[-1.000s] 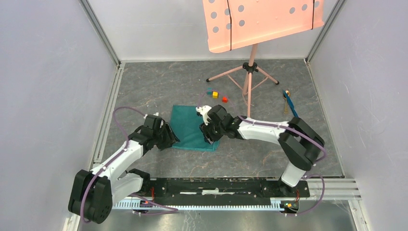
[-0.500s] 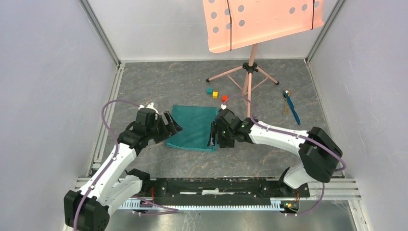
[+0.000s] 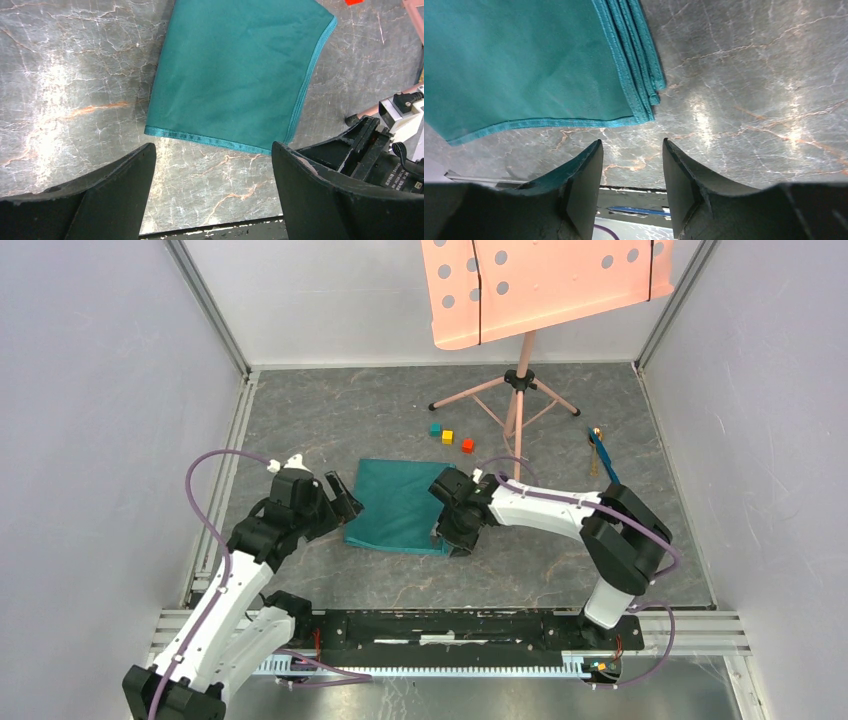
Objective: Fold the napkin into a case and place the utensils inside
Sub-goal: Pick up the top corner of the square folded napkin from the center of the board.
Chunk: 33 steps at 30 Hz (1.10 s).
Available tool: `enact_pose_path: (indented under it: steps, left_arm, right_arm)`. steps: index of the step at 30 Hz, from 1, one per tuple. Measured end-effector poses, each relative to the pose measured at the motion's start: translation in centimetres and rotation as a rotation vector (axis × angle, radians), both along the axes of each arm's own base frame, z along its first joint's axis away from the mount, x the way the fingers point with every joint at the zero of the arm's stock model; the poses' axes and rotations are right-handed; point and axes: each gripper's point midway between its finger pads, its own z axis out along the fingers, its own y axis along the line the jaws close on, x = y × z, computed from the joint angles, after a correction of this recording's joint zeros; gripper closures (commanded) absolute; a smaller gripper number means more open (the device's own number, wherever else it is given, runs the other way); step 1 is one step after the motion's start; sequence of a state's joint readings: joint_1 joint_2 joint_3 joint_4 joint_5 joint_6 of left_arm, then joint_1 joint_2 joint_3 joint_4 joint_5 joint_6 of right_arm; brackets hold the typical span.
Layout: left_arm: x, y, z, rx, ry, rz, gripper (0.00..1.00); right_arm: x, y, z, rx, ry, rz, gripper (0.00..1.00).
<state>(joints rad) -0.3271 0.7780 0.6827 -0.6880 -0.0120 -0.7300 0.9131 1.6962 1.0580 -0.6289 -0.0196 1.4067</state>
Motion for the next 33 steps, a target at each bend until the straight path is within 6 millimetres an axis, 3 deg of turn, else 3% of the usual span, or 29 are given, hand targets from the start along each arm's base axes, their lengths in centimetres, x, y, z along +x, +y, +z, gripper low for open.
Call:
enact_pose_path:
  steps: [11,27,33]
  left_arm:
    - [-0.2,0.5,0.6,0.026,-0.029,-0.012,0.09]
    - [-0.3,0.2,0.7,0.050,-0.046,-0.038,0.09]
    - [-0.2,0.3,0.6,0.059,-0.046,-0.034,0.08]
  right_arm:
    - [1.2,0.8,-0.3,-0.077,0.022,-0.072,0.56]
    - [0.8,0.5,-2.1,-0.137,0.064,-0.075,0.64]
    - [0.6,0.5,-2.7,-0.130,0.069,-0.075,0.87]
